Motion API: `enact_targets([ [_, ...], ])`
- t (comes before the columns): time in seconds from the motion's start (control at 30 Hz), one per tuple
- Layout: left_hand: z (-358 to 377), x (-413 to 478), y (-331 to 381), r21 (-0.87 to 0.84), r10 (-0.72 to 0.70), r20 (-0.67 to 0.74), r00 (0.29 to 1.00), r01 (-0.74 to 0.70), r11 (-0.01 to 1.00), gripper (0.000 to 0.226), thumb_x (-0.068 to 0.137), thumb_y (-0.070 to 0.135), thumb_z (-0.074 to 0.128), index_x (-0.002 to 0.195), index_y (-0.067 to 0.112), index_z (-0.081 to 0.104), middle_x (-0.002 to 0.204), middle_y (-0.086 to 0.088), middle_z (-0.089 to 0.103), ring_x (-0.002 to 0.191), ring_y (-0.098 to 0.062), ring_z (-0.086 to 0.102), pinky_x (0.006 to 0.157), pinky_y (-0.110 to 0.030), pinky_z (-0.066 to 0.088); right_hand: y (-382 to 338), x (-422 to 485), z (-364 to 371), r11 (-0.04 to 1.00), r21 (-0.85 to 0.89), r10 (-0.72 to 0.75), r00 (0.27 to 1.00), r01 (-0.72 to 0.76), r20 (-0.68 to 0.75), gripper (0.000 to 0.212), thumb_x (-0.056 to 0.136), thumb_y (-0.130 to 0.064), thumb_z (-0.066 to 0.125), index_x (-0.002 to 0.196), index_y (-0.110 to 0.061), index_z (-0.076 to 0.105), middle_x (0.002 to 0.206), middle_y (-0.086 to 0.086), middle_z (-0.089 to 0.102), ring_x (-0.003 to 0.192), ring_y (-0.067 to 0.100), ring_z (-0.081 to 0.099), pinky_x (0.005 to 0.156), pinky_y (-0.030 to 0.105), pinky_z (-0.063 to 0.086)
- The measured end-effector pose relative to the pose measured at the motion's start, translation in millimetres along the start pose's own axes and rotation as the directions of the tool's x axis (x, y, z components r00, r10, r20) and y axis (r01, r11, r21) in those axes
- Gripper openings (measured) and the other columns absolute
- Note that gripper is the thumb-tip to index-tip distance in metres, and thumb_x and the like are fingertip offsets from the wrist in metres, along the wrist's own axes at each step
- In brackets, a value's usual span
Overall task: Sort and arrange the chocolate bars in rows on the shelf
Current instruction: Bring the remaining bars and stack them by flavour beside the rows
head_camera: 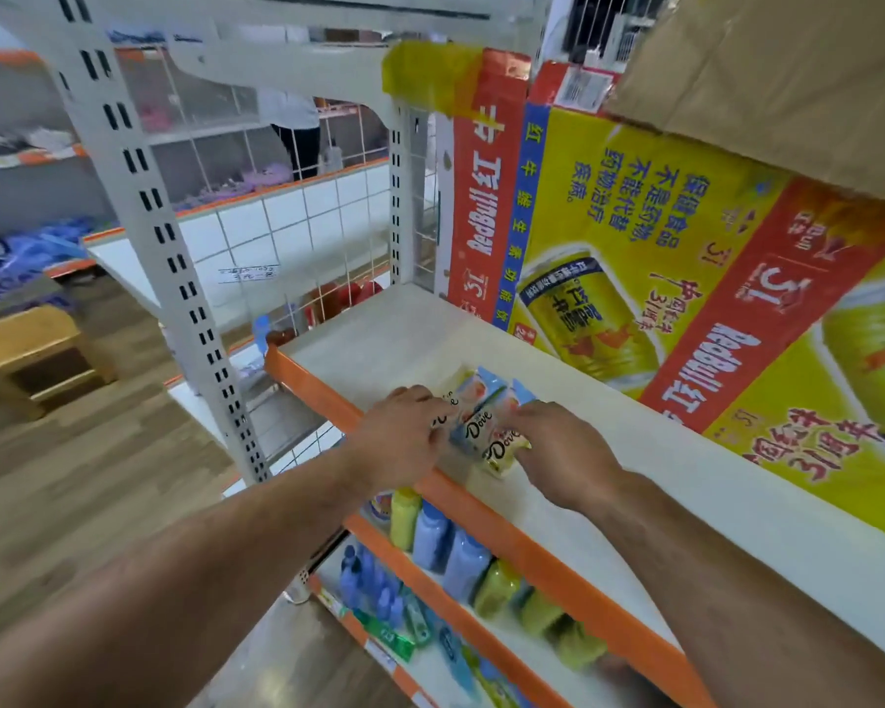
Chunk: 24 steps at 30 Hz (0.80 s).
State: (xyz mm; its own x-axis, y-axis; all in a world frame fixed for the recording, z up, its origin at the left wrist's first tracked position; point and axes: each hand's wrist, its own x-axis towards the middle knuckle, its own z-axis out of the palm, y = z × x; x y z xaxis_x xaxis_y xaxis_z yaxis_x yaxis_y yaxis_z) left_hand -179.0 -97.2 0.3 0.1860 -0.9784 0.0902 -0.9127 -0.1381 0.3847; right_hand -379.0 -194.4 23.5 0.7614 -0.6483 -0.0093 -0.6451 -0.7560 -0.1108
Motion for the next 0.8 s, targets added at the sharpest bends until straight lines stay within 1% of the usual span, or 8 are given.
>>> enact_targets([
  [0.03,-0.2,9.1,-2.2,-0.007,-0.004,0.020,1.000,0.005,1.000,0.029,0.093,0.031,0.047,0.118,0.029,0.062,0.109,0.003,0.057,0.103,-0.018,0.052,0.090,-0.036,0.047,3.7,10.9,-1.0,1.000,-0.019,-0.024,1.000,0.024,0.005,0.038,0.090,-0.017,0.054,0.126,-0.030,0.055,0.127,-0.002,0.056,0.115,0.022,0.049,0.089,0.036,0.047],
  [0.1,0.9,30.1,-5.8,0.008,-0.036,0.072,0.997,0.036,0.999,0.024,0.095,0.037,0.046,0.106,0.028,0.065,0.102,0.003,0.056,0.100,-0.018,0.055,0.086,-0.034,0.048,14.0,32.8,-2.5,0.994,-0.065,-0.082,0.996,0.084,0.031,0.040,0.086,-0.012,0.056,0.122,-0.029,0.057,0.126,-0.003,0.056,0.113,0.022,0.050,0.088,0.035,0.048],
  [0.17,0.3,41.9,-6.7,0.032,-0.060,0.139,0.989,0.056,0.998,0.026,0.093,0.046,0.048,0.099,0.026,0.063,0.095,0.004,0.055,0.095,-0.018,0.056,0.081,-0.035,0.048,18.9,45.9,-4.5,0.985,-0.107,-0.130,0.988,0.139,0.086,0.039,0.084,-0.009,0.054,0.116,-0.030,0.059,0.125,-0.007,0.055,0.112,0.022,0.049,0.081,0.032,0.046],
  [0.27,-0.5,58.0,-6.5,0.063,-0.099,0.204,0.974,0.088,0.994,0.034,0.085,0.047,0.061,0.110,0.025,0.059,0.102,0.002,0.057,0.094,-0.018,0.056,0.080,-0.035,0.048,30.3,65.6,-5.1,0.971,-0.114,-0.186,0.965,0.208,0.183,0.041,0.084,-0.009,0.053,0.117,-0.032,0.060,0.122,-0.008,0.056,0.108,0.022,0.051,0.069,0.028,0.039],
  [0.4,-3.4,71.8,-7.2,0.041,-0.140,0.270,0.952,0.134,0.990,0.046,0.072,0.044,0.076,0.109,0.024,0.056,0.100,0.002,0.056,0.089,-0.017,0.054,0.074,-0.034,0.049,40.6,83.7,-8.9,0.968,-0.032,-0.232,0.938,0.248,0.258,0.049,0.080,-0.014,0.061,0.126,-0.030,0.057,0.122,-0.008,0.052,0.111,0.019,0.047,0.079,0.031,0.044],
  [0.5,-4.5,77.9,-7.2,0.061,-0.142,0.318,0.937,0.129,0.990,0.052,0.068,0.044,0.079,0.109,0.019,0.057,0.098,0.000,0.058,0.088,-0.019,0.056,0.074,-0.035,0.050,42.8,90.5,-11.1,0.962,0.000,-0.262,0.923,0.273,0.282,0.050,0.076,-0.020,0.068,0.123,-0.031,0.057,0.118,-0.010,0.051,0.108,0.016,0.046,0.076,0.029,0.043],
  [0.7,-10.4,81.1,-6.9,0.048,-0.117,0.380,0.918,0.107,0.993,0.035,0.067,0.031,0.079,0.093,0.010,0.069,0.088,-0.006,0.070,0.074,-0.018,0.067,0.066,-0.037,0.057,42.0,93.2,-14.2,0.957,0.002,-0.276,0.913,0.289,0.300,0.044,0.076,-0.021,0.070,0.117,-0.031,0.058,0.109,-0.010,0.053,0.102,0.015,0.048,0.073,0.030,0.044],
  [0.8,-11.1,79.9,-3.5,0.092,-0.102,0.363,0.926,0.073,0.993,0.025,0.067,0.028,0.077,0.082,0.009,0.069,0.077,-0.006,0.069,0.068,-0.018,0.065,0.059,-0.033,0.053,43.8,91.4,-14.2,0.945,-0.021,-0.308,0.910,0.326,0.278,0.035,0.076,-0.025,0.069,0.109,-0.030,0.059,0.100,-0.008,0.051,0.098,0.016,0.049,0.070,0.032,0.043],
])
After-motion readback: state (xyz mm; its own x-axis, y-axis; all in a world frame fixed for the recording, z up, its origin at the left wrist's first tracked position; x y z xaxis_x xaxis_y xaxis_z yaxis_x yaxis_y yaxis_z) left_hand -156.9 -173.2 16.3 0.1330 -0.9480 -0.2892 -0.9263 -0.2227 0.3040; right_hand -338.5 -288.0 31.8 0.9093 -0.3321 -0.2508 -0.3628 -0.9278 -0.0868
